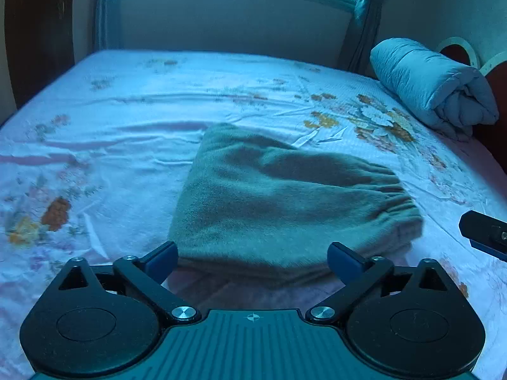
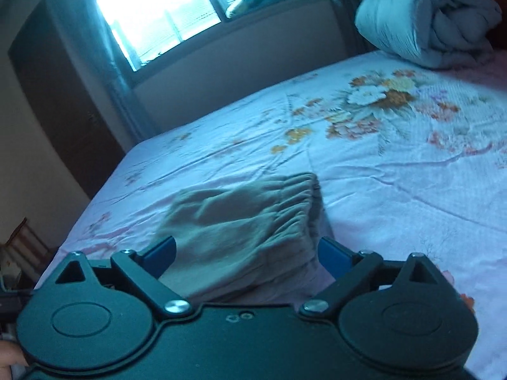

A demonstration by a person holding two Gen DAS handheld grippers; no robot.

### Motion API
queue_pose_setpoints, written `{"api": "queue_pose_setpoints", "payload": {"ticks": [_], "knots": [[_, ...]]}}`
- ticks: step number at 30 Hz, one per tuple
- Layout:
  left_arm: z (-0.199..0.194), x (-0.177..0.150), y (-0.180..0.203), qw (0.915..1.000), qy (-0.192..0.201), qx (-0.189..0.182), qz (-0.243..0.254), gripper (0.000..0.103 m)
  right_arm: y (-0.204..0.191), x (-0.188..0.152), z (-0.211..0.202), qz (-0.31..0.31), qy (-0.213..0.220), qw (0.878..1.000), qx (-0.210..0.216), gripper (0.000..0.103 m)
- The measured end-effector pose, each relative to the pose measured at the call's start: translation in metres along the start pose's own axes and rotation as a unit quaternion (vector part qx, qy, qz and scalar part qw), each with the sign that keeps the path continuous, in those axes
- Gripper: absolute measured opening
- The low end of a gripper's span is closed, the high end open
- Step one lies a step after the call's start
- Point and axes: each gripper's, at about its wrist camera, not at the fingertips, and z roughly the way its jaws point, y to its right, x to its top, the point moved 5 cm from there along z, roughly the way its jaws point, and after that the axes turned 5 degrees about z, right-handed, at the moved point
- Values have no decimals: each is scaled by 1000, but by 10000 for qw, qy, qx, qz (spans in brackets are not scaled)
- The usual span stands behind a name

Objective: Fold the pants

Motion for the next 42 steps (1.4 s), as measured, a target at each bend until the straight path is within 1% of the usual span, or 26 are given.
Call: {"api": "queue_pose_setpoints", "payload": {"ticks": [3,6,9,11,14,16,17,18,20,25,29,36,42], "knots": [[-37,-7,10,9997,153,134,150,103,-14,-8,-33,-94,112,9998,104,97],[-66,-17,15,9988,133,340,313,103,-23,-16,-62,-137,228,9996,51,97],[-94,-28,16,9977,135,564,364,103,-28,-23,-86,-149,311,9994,10,97],[-112,-34,14,9974,148,659,244,103,-32,-25,-100,-220,339,9991,-110,97],[-141,-41,7,9972,315,680,-89,103,-41,-29,-118,-315,351,9979,-455,97],[-160,-46,2,9963,389,692,-341,103,-49,-33,-131,-409,336,9976,-440,97],[-168,-48,0,9957,424,703,-431,103,-53,-34,-139,-465,405,9972,-414,97],[-175,-50,-1,9951,481,714,-482,103,-58,-35,-148,-511,526,9965,-391,97],[-190,-52,-3,9948,571,733,-412,103,-66,-35,-165,-571,752,9951,-309,97],[-216,-56,-4,9933,763,848,-208,103,-84,-36,-190,-810,876,9922,-348,97],[-228,-55,-5,9917,870,942,-99,103,-90,-40,-197,-943,917,9904,-434,97],[-234,-52,0,9876,974,1195,288,103,-86,-43,-197,-877,894,9904,-583,97],[-232,-50,3,9888,950,1122,259,103,-82,-46,-193,-805,840,9912,-630,97]]}}
